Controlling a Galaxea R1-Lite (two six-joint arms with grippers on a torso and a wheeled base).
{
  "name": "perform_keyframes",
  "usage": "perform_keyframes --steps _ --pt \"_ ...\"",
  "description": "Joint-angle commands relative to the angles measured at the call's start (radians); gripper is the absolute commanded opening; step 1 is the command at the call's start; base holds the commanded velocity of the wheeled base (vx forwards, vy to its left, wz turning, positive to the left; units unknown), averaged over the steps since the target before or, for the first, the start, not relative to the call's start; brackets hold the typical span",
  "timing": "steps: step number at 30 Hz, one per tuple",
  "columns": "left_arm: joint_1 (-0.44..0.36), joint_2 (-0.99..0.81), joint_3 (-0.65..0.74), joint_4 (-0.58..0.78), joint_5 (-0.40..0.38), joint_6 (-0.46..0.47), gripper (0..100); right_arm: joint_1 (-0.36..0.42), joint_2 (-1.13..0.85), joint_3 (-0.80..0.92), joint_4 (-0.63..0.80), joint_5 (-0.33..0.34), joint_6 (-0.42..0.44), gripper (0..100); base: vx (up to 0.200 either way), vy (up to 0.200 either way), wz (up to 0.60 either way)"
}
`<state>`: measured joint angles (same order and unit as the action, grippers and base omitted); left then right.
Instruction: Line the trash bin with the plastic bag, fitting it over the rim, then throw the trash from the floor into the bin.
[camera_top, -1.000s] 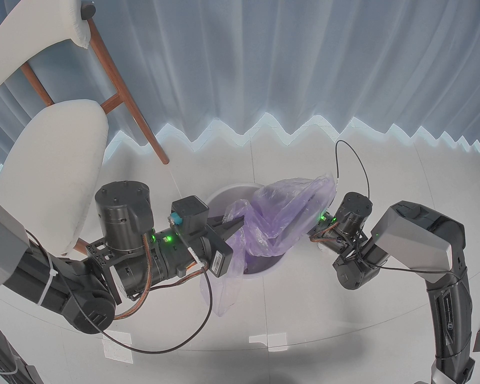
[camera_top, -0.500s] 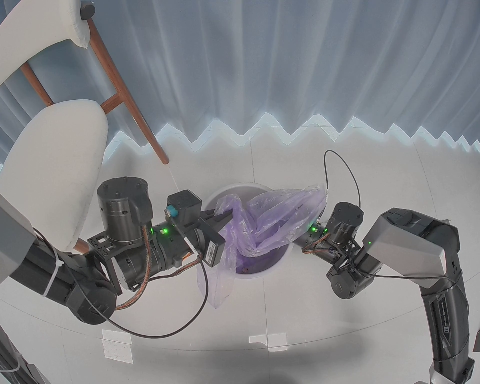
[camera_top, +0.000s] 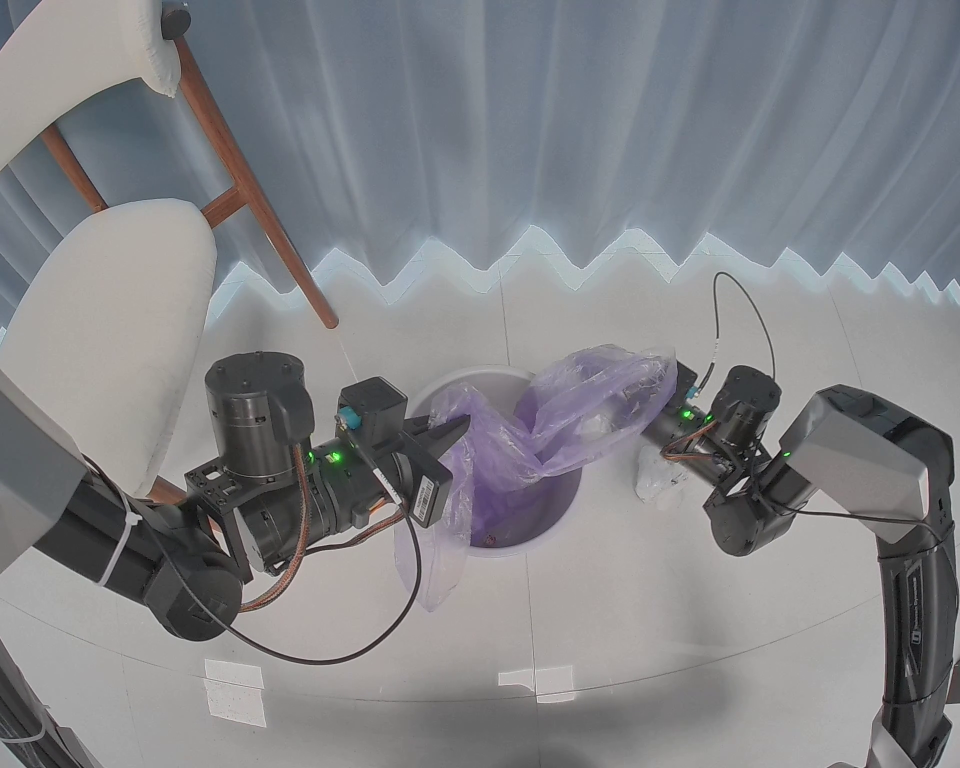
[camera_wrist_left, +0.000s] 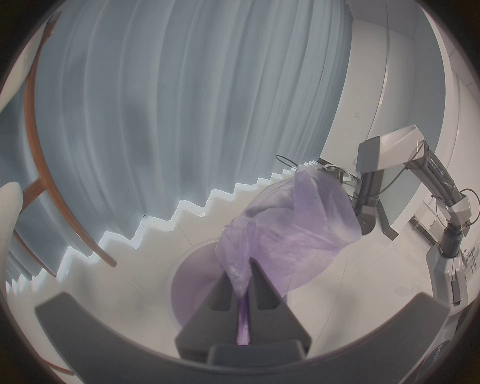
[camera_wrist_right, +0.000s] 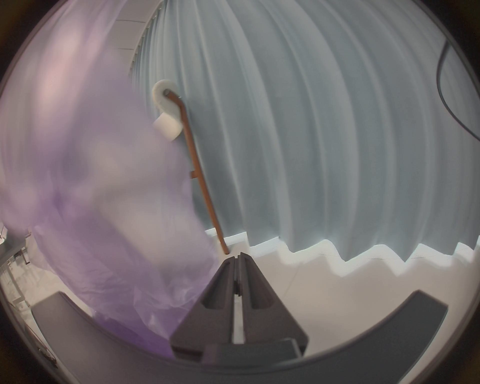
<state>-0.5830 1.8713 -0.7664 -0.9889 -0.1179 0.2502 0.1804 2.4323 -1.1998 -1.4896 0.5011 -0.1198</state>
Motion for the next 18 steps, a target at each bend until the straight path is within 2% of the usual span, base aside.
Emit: perform_keyframes --steps 1,3,7,15,18 --pt "0.000 0.005 0.007 0.000 0.000 0.001 0 -0.062 -0.064 0.022 -0.003 0.001 0.026 0 0.000 0.000 0.00" --pt "0.000 0.005 0.018 0.001 0.000 0.006 0 -0.104 -0.090 0.057 -0.008 0.001 0.049 0 0.000 0.000 0.00" --pt "0.000 0.003 0.039 0.001 0.014 0.006 0 -0.139 -0.131 0.154 -0.049 0.001 0.092 0 0.000 0.000 0.00" --pt "0.000 0.003 0.053 0.001 0.040 0.007 0 -0.153 -0.265 0.402 -0.081 -0.001 0.186 0 0.000 0.000 0.00" --pt "-0.003 0.002 0.056 0.001 0.040 0.007 0 -0.151 -0.358 0.519 -0.080 -0.001 0.264 0 0.000 0.000 0.00"
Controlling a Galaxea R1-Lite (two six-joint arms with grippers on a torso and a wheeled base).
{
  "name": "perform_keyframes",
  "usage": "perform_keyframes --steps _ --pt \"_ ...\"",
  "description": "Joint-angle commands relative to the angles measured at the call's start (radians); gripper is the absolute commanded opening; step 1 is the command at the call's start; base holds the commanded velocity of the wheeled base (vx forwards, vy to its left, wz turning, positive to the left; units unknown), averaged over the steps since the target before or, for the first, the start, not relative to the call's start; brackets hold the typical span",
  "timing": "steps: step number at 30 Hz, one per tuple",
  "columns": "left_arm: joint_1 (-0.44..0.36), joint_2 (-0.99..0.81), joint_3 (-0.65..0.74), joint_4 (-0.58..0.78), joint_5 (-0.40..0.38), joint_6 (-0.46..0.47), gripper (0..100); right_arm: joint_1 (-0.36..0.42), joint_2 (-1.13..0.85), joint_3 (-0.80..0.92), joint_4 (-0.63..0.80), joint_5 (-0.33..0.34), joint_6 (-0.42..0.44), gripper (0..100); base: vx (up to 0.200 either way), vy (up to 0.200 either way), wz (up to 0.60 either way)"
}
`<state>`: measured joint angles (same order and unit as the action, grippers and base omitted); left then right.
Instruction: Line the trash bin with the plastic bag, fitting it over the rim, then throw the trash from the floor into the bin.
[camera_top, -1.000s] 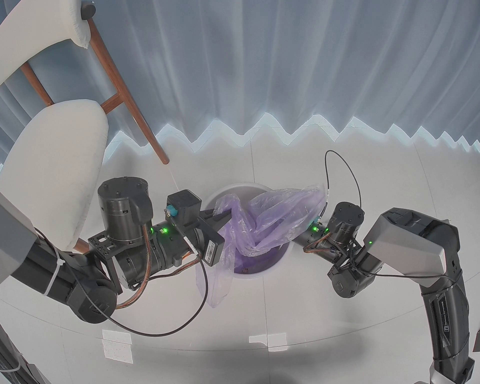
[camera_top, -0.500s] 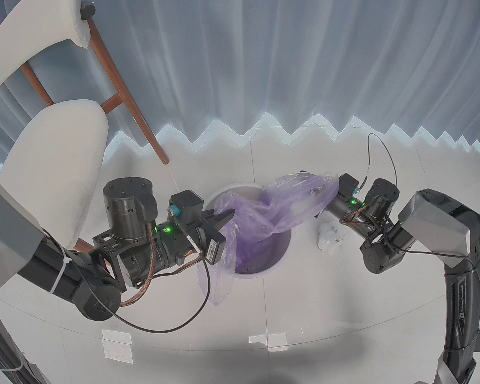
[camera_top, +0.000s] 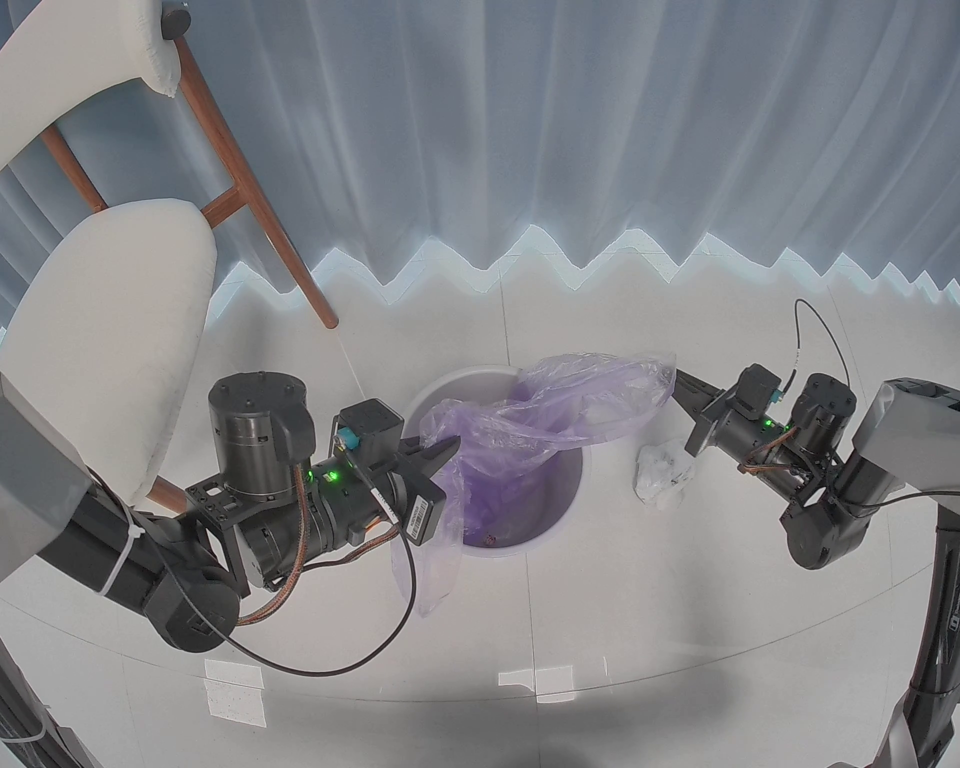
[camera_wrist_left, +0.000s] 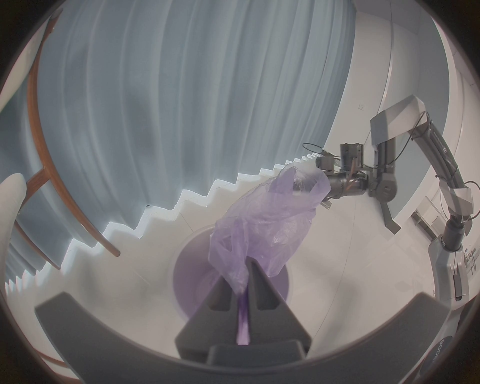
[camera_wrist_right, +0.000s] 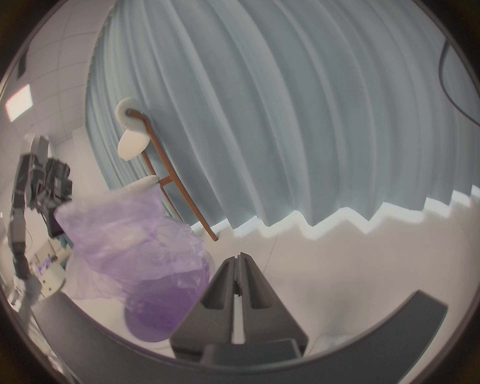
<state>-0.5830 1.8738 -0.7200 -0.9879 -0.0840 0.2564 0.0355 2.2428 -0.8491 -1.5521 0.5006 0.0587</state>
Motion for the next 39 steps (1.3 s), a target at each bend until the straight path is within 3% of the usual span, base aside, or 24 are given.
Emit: perform_keyframes --steps 1,4,11,14,20,21,23,28,34,39 --pt "-0.008 -0.001 0.011 0.000 0.007 0.001 0 -0.005 -0.203 0.209 -0.017 -0.001 0.122 0 0.000 0.000 0.00" --pt "-0.017 -0.007 0.025 0.000 0.007 0.001 0 0.001 -0.284 0.323 -0.017 -0.004 0.199 0 0.000 0.000 0.00" --pt "-0.021 -0.015 0.044 -0.002 0.007 0.000 0 0.010 -0.377 0.496 -0.017 -0.002 0.240 0 0.000 0.000 0.00" --pt "-0.015 -0.018 0.042 -0.002 0.007 -0.005 0 0.057 -0.416 0.590 -0.017 -0.004 0.300 0 0.000 0.000 0.00" --pt "0.000 -0.024 0.039 -0.002 0.007 -0.006 0 0.130 -0.477 0.720 -0.017 -0.002 0.309 0 0.000 0.000 0.00" --pt "0.000 -0.025 0.040 -0.002 0.007 -0.006 0 0.155 -0.494 0.742 -0.017 -0.002 0.322 100 0.000 0.000 0.00" --pt "0.000 -0.025 0.040 -0.002 0.007 -0.006 0 0.172 -0.508 0.753 -0.017 -0.002 0.339 100 0.000 0.000 0.00" --pt "0.000 -0.025 0.040 -0.002 0.007 -0.006 0 0.313 -0.595 0.776 -0.013 -0.016 0.466 100 0.000 0.000 0.00" --pt "0.000 -0.027 0.040 -0.002 0.007 -0.006 0 0.434 -0.589 0.749 0.010 -0.206 0.547 100 0.000 0.000 0.00" --pt "0.000 -0.025 0.042 -0.002 0.007 -0.005 0 0.435 -0.562 0.673 0.070 -0.271 0.573 100 0.000 0.000 0.00"
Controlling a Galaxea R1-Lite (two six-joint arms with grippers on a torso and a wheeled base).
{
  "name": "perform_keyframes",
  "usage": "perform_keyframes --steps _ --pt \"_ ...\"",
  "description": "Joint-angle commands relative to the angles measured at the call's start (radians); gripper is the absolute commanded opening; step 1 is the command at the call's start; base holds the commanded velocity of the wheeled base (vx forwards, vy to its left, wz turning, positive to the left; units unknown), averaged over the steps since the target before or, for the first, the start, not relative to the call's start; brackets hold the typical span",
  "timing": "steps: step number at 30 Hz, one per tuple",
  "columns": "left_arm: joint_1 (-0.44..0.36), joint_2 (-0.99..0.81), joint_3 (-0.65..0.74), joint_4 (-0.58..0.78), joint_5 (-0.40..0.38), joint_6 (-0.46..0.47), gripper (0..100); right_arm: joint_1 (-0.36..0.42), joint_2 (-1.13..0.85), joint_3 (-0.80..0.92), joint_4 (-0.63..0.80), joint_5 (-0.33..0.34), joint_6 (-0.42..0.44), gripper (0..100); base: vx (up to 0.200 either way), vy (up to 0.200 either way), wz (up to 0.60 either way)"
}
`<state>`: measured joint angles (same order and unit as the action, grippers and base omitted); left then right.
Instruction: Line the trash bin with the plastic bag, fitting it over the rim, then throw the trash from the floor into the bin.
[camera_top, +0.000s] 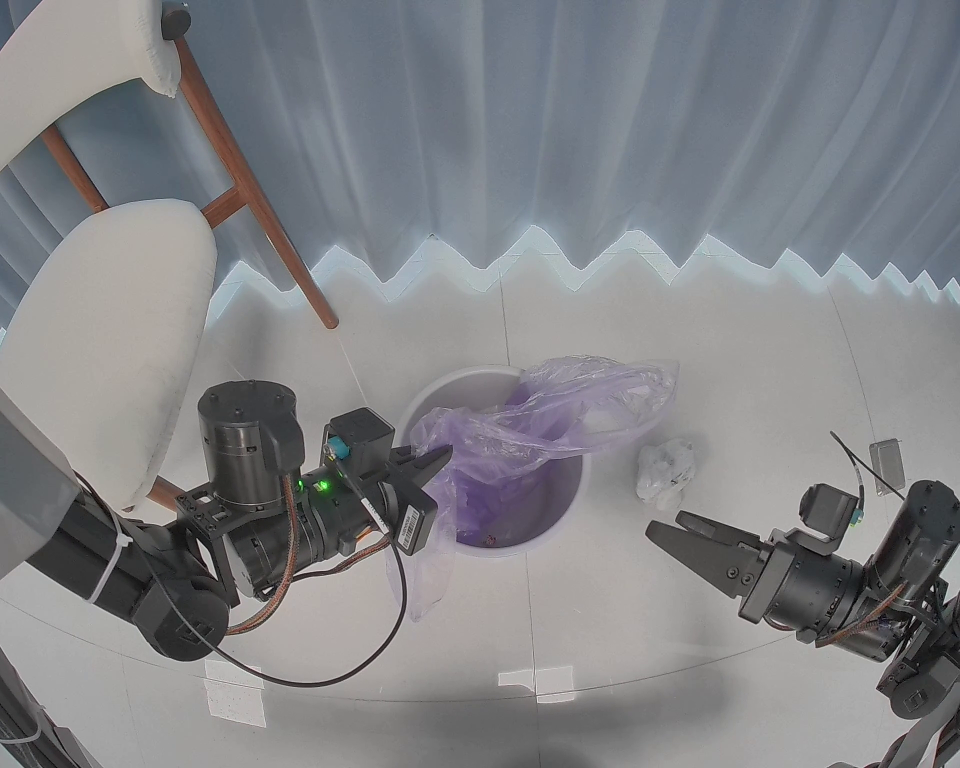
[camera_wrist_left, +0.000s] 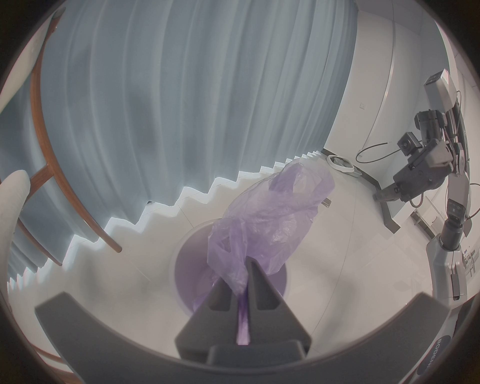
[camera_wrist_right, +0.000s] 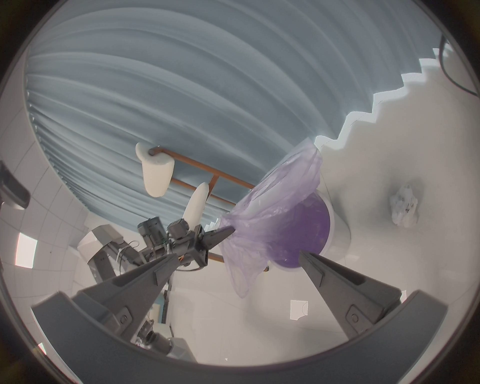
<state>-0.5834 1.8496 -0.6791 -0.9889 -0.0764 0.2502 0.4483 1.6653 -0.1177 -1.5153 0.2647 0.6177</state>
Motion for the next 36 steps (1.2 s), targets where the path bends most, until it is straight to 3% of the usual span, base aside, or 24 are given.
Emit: perform_keyframes --steps 1,7,13,27,36 --pt "0.000 -0.001 0.003 0.000 0.000 0.001 0 0.021 0.017 -0.112 0.087 -0.076 0.030 100 0.000 0.000 0.00" --pt "0.000 -0.003 0.001 0.000 0.000 0.001 0 0.021 0.019 -0.301 0.307 -0.174 0.111 100 0.000 0.000 0.00" --pt "0.000 -0.003 0.001 0.000 0.000 0.001 0 0.012 0.039 -0.401 0.431 -0.196 0.113 100 0.000 0.000 0.00" --pt "0.000 -0.016 0.021 0.000 0.000 0.001 0 -0.028 0.140 -0.424 0.440 -0.219 0.111 100 0.000 0.000 0.00" --pt "0.000 -0.018 0.024 0.000 -0.002 0.007 0 -0.057 0.228 -0.542 0.448 -0.220 0.111 100 0.000 0.000 0.00"
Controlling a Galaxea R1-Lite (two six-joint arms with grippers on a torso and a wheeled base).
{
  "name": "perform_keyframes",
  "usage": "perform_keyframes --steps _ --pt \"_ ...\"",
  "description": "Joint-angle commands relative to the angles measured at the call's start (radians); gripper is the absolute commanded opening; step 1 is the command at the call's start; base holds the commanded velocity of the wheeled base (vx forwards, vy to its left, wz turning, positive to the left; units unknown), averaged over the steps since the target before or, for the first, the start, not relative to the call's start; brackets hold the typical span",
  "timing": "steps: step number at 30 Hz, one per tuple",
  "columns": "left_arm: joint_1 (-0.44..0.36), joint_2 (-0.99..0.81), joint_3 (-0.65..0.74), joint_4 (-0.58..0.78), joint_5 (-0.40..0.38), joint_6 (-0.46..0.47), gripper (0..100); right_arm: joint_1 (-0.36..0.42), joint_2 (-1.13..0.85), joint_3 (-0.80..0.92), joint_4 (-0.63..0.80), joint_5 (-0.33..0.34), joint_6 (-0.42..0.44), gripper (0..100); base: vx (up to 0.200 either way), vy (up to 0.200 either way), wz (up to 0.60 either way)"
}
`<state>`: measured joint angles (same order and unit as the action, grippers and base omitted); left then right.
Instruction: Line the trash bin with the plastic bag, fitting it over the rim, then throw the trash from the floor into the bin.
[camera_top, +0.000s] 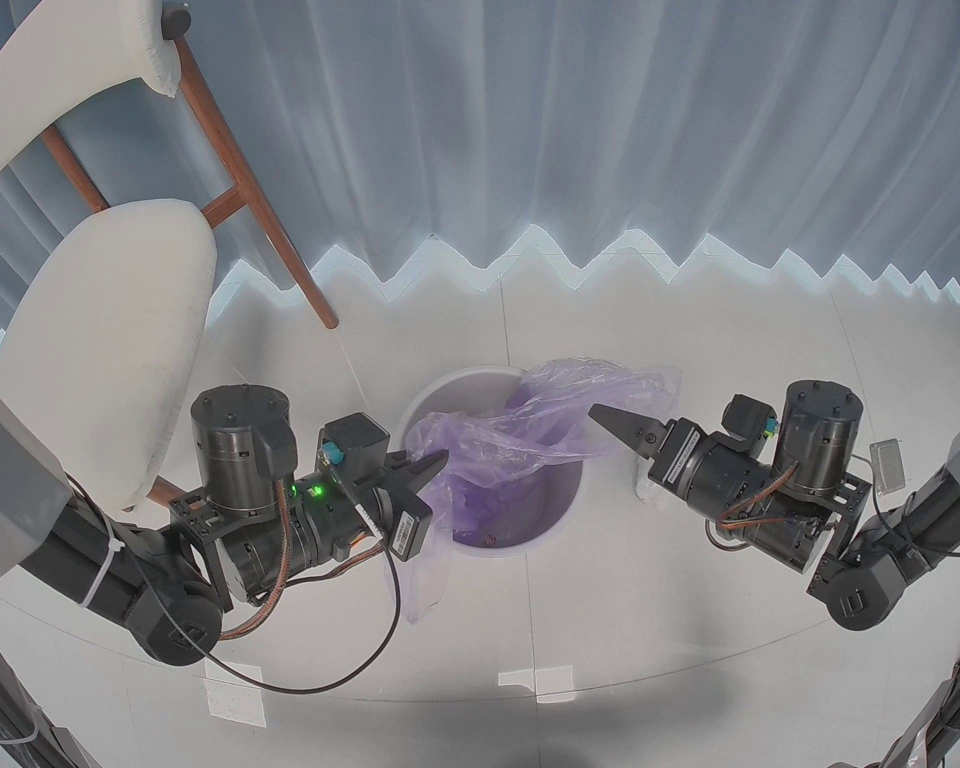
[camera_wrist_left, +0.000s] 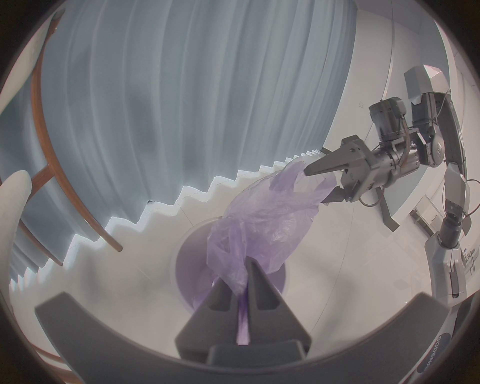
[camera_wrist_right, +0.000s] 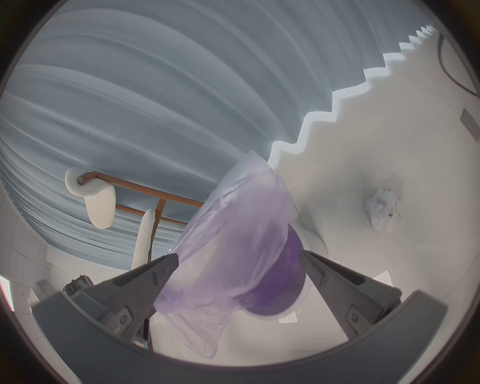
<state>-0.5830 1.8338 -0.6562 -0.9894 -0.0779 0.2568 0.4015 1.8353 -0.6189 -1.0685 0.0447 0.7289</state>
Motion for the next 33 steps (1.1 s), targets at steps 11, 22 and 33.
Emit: perform_keyframes --steps 11,22,33 --pt "0.000 0.002 0.000 0.000 0.000 0.002 0 -0.010 0.116 -0.041 -0.010 -0.009 -0.005 100 0.000 0.000 0.00" --pt "-0.011 0.005 0.003 0.000 -0.003 0.007 0 -0.003 0.170 -0.145 -0.010 -0.009 -0.008 0 0.000 0.000 0.00" --pt "-0.017 0.019 -0.010 0.000 -0.005 0.006 0 -0.043 0.186 -0.272 -0.011 0.092 -0.235 0 0.000 0.000 0.00"
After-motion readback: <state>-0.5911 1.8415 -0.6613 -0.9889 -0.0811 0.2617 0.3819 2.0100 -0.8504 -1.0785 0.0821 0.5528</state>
